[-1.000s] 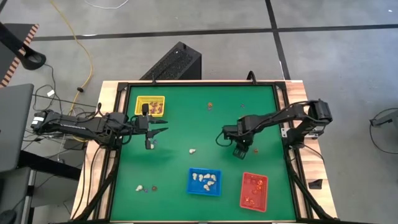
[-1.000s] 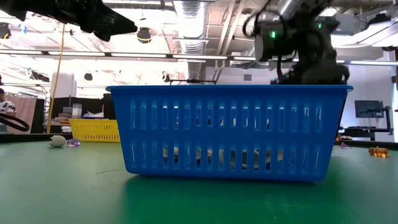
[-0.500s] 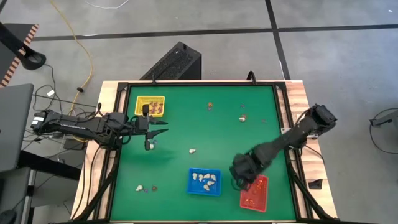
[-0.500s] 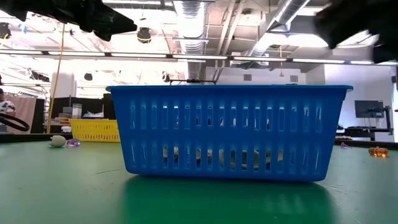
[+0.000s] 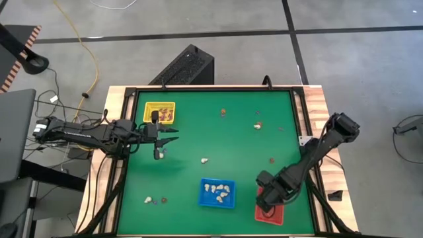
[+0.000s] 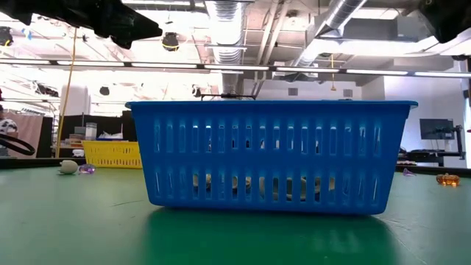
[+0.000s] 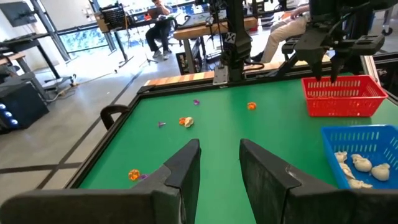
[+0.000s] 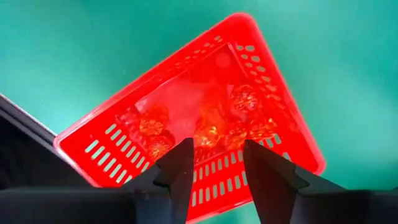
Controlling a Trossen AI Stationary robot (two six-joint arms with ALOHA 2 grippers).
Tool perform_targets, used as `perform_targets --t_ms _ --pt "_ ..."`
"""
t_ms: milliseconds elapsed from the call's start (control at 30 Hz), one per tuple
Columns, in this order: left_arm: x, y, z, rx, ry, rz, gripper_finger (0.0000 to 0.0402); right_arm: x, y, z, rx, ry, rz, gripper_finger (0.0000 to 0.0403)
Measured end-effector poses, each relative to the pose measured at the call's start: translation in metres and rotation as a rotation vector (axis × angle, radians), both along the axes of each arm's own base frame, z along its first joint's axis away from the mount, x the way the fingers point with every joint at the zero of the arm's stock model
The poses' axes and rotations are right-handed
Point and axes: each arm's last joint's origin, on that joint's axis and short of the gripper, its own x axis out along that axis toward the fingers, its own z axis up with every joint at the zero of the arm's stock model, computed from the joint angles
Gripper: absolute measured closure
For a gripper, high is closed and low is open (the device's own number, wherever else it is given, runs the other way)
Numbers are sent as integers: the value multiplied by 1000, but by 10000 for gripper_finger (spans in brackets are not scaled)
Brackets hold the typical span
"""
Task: Sort Halloween decoration
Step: Put the orange pumpkin toy into the orange basket, then put the white skull toy into the blue basket
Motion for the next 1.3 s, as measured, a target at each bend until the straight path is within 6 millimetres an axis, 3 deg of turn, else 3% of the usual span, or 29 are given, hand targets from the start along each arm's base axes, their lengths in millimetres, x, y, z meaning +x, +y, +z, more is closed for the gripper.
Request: perform_targets --t_ms 267,433,633,833,933,1033,1167,1300 --pt "0 0 -1 2 14 -6 299 4 -6 0 -30 -31 83 197" --pt "0 -1 -6 -19 55 -31 299 7 -8 7 -204 -227 205 199" --pt "4 -2 -16 -120 138 -35 299 8 -21 31 -422 -449 409 217" --pt "10 -5 -49 -339 419 -59 299 5 -61 29 -515 -611 540 235" --pt "3 -5 -65 -490 633 33 299 6 -86 17 -527 -721 584 238" --pt "-3 -5 -67 -598 774 140 299 9 -110 11 -533 -858 615 238" --pt "-4 -6 -67 -626 859 131 298 11 -133 12 -566 -992 647 239" --pt "0 -7 -73 -514 926 58 283 13 -143 11 -620 -1037 664 239"
